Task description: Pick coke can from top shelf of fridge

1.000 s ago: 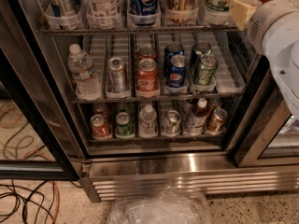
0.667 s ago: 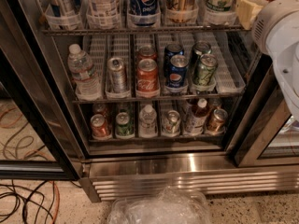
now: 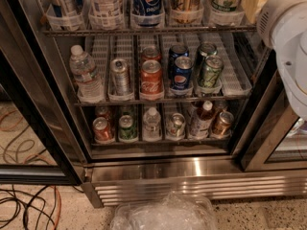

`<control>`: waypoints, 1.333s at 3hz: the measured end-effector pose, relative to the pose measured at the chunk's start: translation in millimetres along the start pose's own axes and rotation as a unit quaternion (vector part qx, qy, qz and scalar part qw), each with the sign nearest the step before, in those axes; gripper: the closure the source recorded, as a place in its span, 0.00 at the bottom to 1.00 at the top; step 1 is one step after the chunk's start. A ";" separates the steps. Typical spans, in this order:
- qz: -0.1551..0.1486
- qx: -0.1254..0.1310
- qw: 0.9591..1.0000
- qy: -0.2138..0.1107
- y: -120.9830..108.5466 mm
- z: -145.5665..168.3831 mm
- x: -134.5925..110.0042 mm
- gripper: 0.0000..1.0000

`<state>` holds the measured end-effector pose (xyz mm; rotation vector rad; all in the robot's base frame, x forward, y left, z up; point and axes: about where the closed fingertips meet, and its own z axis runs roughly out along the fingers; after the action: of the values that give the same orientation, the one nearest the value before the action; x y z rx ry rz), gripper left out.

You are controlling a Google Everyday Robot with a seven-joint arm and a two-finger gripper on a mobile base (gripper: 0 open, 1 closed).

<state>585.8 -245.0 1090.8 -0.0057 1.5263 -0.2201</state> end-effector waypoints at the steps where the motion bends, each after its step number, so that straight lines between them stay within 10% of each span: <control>1: -0.003 0.006 1.000 0.002 -1.1 9.0 0.0 0.36; 4: -0.011 0.037 0.999 0.011 -15.5 18.9 2.9 0.35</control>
Offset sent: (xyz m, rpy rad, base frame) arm 0.0201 -0.0170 0.0001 -0.0147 0.0231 -0.0694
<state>602.5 -263.1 1091.0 0.0395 1.5405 -0.2956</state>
